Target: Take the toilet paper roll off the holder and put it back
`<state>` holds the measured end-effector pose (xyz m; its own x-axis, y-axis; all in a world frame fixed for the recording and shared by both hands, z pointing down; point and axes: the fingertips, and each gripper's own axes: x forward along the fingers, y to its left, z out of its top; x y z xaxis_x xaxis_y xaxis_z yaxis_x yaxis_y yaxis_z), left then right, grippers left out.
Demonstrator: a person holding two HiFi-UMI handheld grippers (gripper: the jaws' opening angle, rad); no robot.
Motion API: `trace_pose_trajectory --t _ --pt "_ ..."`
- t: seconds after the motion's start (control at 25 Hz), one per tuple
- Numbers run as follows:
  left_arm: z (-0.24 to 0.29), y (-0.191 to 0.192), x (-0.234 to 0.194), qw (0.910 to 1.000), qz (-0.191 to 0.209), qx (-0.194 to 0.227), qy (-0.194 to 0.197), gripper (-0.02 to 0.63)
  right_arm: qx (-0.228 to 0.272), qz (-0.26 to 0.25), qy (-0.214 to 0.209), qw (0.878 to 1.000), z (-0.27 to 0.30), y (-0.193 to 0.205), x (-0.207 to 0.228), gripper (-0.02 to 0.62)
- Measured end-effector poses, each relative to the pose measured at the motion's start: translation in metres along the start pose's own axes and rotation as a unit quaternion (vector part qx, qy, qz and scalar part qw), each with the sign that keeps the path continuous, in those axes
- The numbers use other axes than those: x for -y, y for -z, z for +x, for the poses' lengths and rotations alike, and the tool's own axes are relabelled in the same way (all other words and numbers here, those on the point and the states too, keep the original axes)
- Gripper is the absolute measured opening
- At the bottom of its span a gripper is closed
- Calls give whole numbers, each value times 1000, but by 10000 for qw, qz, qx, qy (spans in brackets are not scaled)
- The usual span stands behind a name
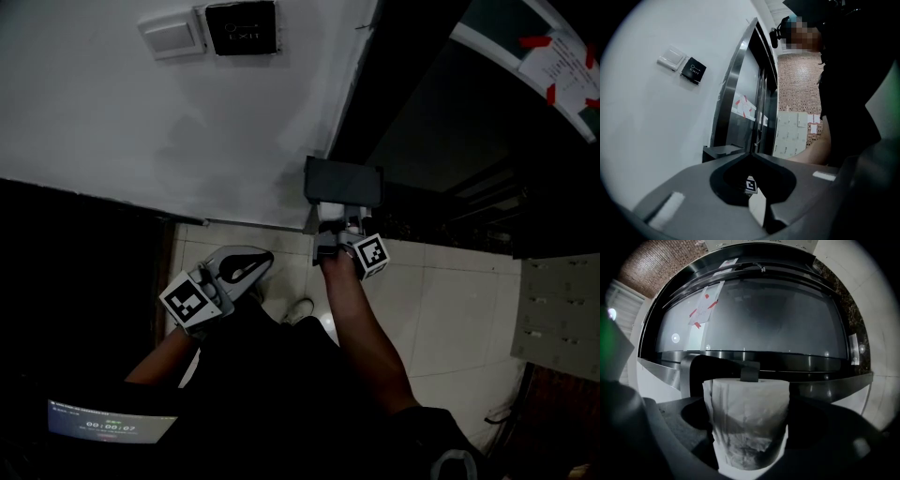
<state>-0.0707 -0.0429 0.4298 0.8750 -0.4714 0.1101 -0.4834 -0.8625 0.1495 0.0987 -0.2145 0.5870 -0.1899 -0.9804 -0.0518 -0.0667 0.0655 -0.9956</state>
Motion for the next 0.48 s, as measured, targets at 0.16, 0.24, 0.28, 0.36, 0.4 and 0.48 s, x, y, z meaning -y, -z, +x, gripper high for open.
trace_pose_trajectory --t 0.16,0.24,0.28,0.36,0.4,0.48 --pt "-2 1 0 10000 -6 0 -36 2 66 51 28 10000 0 10 -1 443" --pt "-3 1 0 10000 -22 -8 -51 2 70 71 9 9999 -1 16 -2 444" --pt "-4 1 0 10000 -33 -18 -59 2 74 84 13 9999 -2 18 -2 443" --pt "-5 1 -2 10000 -45 -29 -68 2 69 90 2 9999 -4 21 -2 445" --pt "-5 1 -3 10000 -48 -31 -68 2 48 74 -20 10000 -5 22 -1 445" --pt "-5 2 -4 10000 -42 -28 -54 2 -31 17 -64 10000 -6 23 0 448"
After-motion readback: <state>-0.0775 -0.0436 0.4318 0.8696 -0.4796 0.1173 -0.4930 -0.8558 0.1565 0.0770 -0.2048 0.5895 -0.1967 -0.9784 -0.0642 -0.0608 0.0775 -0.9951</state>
